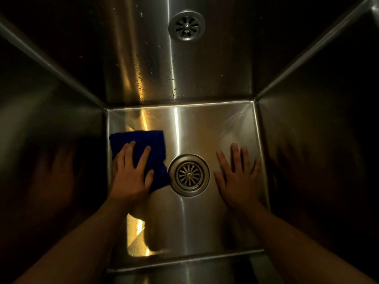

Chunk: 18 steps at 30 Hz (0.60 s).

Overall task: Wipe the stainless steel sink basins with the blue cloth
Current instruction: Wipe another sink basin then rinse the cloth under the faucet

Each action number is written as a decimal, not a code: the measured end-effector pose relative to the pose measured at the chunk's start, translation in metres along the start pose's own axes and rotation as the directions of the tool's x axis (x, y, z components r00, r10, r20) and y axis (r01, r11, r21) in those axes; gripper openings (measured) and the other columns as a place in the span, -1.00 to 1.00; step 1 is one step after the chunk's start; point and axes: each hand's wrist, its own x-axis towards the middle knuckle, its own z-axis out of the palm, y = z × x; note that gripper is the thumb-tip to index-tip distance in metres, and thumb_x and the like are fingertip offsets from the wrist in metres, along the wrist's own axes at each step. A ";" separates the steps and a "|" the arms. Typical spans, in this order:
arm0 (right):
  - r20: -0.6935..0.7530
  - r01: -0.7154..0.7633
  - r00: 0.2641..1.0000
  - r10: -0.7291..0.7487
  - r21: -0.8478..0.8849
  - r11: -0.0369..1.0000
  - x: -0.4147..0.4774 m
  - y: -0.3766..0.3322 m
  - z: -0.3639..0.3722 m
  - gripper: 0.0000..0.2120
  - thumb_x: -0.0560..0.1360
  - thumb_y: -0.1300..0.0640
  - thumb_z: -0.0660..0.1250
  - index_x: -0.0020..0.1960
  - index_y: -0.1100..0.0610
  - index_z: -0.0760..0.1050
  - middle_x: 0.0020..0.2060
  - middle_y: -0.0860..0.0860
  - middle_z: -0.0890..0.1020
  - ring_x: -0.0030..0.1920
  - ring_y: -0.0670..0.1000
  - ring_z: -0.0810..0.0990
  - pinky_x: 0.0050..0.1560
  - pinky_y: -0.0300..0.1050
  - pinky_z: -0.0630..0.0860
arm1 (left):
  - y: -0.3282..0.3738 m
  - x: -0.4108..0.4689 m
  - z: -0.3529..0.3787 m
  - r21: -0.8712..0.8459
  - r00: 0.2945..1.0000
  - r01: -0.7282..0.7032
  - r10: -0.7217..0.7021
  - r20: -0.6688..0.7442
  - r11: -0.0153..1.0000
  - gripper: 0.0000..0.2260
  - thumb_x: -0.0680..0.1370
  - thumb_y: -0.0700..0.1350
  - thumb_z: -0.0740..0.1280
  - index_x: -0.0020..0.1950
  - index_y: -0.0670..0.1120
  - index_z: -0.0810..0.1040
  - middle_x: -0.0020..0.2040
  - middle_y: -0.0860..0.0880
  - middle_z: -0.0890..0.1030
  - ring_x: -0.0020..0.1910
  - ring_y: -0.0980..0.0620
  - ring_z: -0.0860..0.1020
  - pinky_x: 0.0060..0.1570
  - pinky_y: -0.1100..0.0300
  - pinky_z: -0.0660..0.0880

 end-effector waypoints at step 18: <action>0.008 -0.002 1.000 0.002 -0.001 1.000 0.001 0.000 0.001 -0.42 0.56 -0.25 -0.01 0.55 -0.15 0.07 0.57 0.09 0.01 0.56 0.20 -0.05 0.41 0.41 -0.07 | 0.007 0.056 -0.010 -0.056 0.992 0.081 -0.086 -0.093 0.995 -0.43 0.60 0.02 0.19 0.57 0.01 0.05 0.55 -0.24 -0.10 0.52 -0.23 -0.14 0.46 -0.18 -0.12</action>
